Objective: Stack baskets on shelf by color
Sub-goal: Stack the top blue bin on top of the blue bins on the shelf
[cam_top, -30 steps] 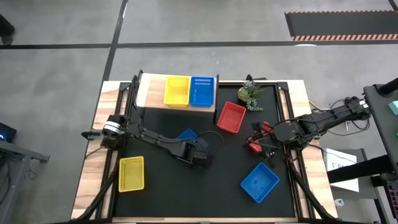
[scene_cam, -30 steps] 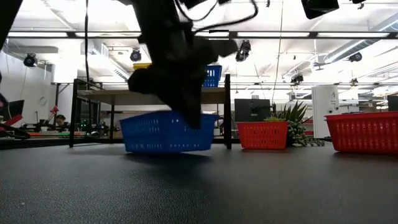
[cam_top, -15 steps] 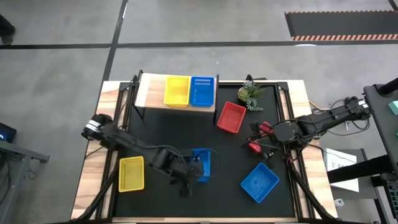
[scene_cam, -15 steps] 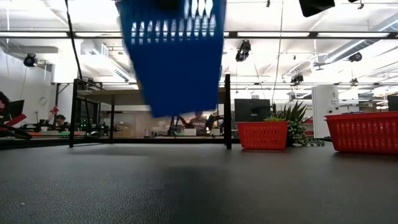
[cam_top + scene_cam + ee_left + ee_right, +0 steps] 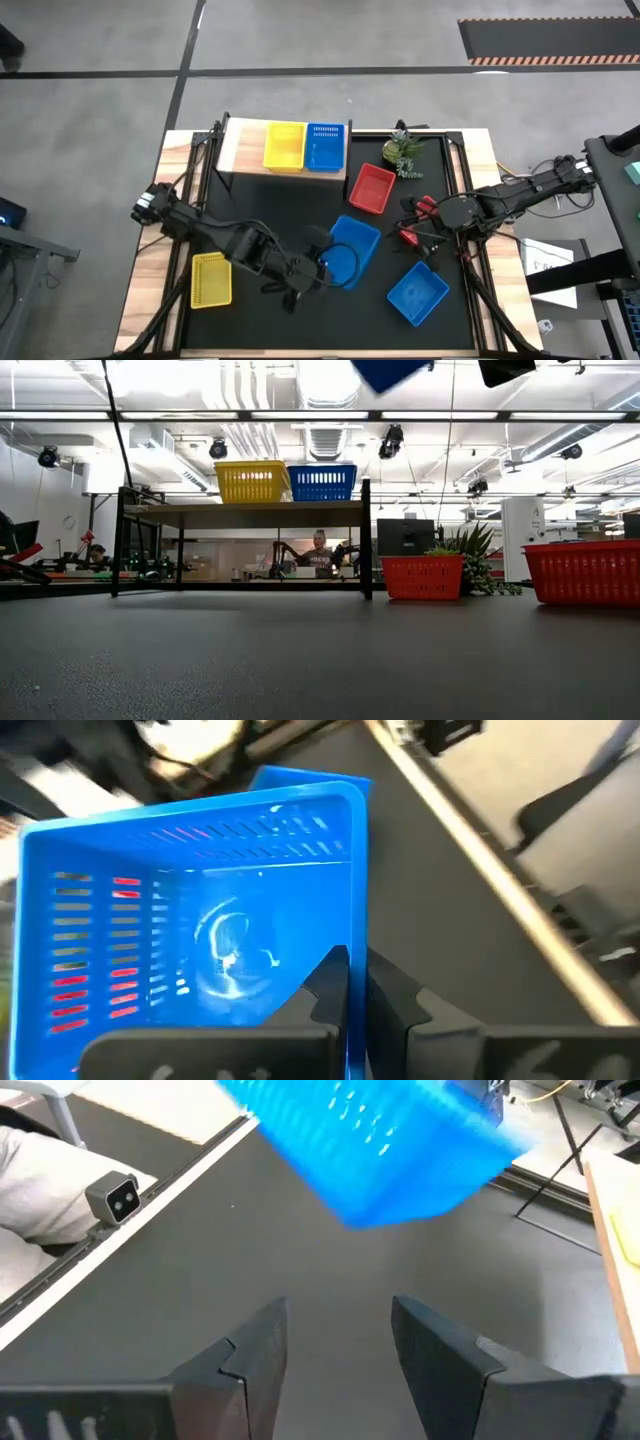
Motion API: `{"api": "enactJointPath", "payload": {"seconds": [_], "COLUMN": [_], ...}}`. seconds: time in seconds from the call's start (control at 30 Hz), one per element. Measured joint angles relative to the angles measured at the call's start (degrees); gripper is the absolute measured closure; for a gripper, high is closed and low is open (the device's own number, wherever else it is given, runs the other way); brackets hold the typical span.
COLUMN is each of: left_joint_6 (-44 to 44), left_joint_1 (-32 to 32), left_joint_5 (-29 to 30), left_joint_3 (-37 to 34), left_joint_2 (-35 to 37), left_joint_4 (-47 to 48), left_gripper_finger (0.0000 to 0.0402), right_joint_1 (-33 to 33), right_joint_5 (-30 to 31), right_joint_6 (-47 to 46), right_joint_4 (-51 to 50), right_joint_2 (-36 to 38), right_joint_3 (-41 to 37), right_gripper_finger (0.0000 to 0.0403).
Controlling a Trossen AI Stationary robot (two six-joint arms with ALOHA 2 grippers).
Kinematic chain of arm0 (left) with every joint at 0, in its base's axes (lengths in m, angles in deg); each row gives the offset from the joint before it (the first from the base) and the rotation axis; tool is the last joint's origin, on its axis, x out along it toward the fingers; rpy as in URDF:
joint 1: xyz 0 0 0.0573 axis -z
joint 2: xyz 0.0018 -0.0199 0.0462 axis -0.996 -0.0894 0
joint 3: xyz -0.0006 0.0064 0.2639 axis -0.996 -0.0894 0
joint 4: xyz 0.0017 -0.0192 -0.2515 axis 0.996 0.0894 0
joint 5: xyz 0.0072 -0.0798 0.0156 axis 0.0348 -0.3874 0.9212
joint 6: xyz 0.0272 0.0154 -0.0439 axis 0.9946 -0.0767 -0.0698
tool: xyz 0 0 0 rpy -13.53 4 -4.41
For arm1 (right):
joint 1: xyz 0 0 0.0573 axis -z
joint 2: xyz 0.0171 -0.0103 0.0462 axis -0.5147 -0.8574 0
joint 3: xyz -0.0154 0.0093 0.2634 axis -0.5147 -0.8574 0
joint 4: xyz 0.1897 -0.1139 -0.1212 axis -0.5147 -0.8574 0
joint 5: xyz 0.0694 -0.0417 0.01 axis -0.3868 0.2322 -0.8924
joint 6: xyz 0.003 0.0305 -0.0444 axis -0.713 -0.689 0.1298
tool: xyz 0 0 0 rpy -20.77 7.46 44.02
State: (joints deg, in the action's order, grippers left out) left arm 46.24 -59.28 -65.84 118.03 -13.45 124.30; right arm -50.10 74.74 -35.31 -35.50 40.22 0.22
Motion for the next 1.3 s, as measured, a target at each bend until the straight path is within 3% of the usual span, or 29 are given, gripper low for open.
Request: {"api": "enactJointPath", "payload": {"seconds": [0.23,0.67,0.8,1.0,1.3], "left_joint_6": [9.01,12.78,12.78,13.31,13.18], "left_joint_1": [-5.34,-24.17,-29.62,-35.67,-37.64], "left_joint_5": [9.59,12.08,11.41,4.17,1.09], "left_joint_3": [4.91,4.93,4.93,4.48,2.56], "left_joint_2": [0.07,0.11,0.11,0.11,-0.13], "left_joint_4": [3.83,7.24,7.31,8.99,8.95], "left_gripper_finger": [0.0401,0.0401,0.0401,0.0401,0.0401], "right_joint_1": [-0.01,-0.01,-0.01,0.01,0.01], "right_joint_5": [-0.02,0.02,0.02,0.02,0.07], "right_joint_6": [-0.83,-1.69,-1.68,-1.58,-1.68], "right_joint_4": [-0.19,-0.87,-0.90,-0.90,-0.92], "right_joint_2": [0.00,0.00,0.00,0.00,0.02], "right_joint_3": [0.00,0.00,0.00,0.00,0.00], "right_gripper_finger": [0.0232,0.0232,0.0232,0.0232,0.0232]}}
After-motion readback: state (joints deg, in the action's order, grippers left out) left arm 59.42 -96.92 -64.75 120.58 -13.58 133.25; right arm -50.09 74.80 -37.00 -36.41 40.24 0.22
